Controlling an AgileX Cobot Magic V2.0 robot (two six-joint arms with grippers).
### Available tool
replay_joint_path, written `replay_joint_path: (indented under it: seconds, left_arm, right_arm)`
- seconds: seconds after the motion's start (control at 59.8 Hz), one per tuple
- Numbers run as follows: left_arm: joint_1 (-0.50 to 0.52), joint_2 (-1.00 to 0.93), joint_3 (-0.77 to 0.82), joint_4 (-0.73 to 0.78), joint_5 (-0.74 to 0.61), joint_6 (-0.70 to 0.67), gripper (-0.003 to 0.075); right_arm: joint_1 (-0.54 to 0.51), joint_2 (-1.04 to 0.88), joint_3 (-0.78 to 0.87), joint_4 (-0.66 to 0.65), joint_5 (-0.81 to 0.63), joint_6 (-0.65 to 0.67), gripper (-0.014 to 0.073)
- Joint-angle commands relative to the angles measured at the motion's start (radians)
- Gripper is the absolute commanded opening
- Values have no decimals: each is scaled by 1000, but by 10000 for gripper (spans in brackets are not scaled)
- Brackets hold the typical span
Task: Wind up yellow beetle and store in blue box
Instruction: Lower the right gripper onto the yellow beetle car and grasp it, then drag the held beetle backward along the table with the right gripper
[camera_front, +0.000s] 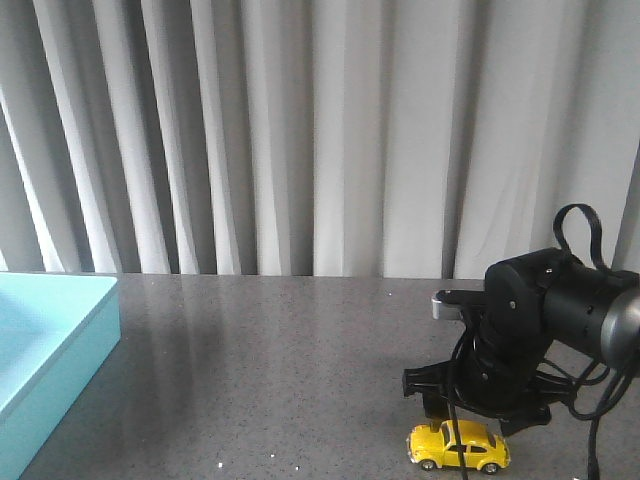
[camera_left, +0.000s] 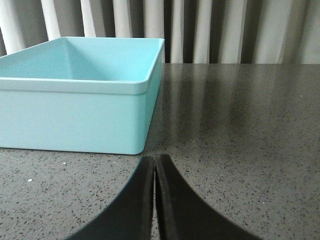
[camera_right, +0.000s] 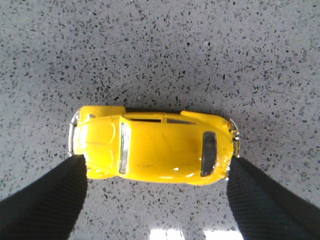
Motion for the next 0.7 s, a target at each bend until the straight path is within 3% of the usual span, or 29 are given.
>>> replay_joint_path:
  seconds: [0.0, 0.368, 0.685]
  left_arm:
    - [-7, -15, -13, -1, -68, -8, -6]
    - [-7, -15, -13, -1, -68, -8, -6]
    - [-7, -15, -13, -1, -68, -8, -6]
  right_arm:
    - [-3, -23, -34, -20, -44, 7, 558]
    - [-4, 34, -34, -44, -40, 7, 489]
    - [-5, 87, -21, -126, 107, -31, 387]
